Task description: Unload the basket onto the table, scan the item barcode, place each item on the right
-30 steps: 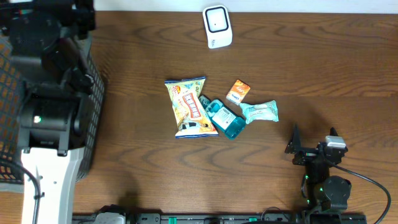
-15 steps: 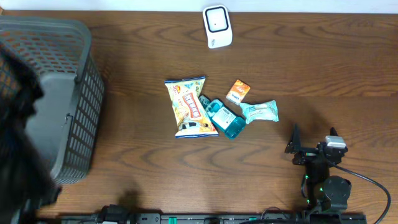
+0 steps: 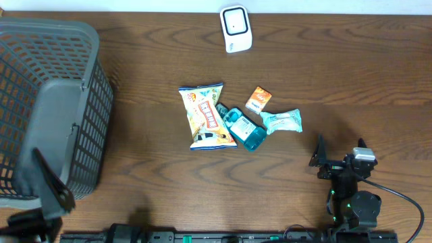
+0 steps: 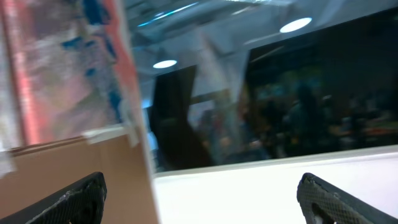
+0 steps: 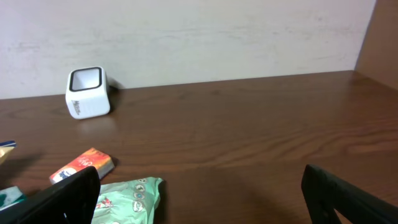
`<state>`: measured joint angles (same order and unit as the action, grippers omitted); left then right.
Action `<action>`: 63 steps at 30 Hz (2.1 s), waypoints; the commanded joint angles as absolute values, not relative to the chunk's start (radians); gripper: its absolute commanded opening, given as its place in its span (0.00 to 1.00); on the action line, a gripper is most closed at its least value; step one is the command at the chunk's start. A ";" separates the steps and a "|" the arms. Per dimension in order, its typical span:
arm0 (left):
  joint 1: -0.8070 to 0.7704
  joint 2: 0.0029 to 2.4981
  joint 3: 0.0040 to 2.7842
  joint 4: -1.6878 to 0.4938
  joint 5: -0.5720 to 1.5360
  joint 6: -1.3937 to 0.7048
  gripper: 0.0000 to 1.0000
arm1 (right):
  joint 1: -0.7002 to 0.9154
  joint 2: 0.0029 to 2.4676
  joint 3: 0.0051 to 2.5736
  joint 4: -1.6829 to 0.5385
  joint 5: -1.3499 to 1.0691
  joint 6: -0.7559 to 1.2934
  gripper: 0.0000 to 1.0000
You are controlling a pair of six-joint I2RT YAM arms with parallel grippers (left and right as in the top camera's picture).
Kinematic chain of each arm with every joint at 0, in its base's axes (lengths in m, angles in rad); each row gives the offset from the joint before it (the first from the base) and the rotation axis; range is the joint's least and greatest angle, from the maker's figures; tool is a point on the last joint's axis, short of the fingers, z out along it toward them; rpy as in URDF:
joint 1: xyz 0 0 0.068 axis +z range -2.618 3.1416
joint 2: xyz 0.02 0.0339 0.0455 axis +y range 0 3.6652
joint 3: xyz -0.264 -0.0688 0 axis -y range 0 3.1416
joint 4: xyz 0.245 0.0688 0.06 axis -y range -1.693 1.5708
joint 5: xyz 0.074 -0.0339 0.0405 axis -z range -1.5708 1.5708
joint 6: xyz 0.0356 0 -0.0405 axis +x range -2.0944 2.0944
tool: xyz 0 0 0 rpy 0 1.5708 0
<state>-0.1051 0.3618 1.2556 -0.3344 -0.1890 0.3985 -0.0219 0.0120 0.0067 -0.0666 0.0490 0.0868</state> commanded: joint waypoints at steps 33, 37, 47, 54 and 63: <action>0.083 0.131 1.195 -0.303 0.135 0.290 0.98 | -0.012 0.007 0.005 -0.070 0.054 0.089 0.99; 0.121 0.126 1.195 -0.280 0.138 0.290 0.98 | -0.012 0.007 0.005 -0.070 0.054 0.089 0.99; 0.127 0.003 1.168 -0.278 0.565 0.290 0.98 | -0.012 0.007 0.006 -0.075 0.023 0.089 0.99; 0.093 0.003 1.138 -0.270 0.591 0.294 0.98 | -0.012 0.007 0.006 0.074 -0.381 0.194 0.99; 0.093 0.003 1.136 -0.264 0.591 0.294 0.98 | -0.012 0.046 0.208 0.300 -0.553 0.353 0.99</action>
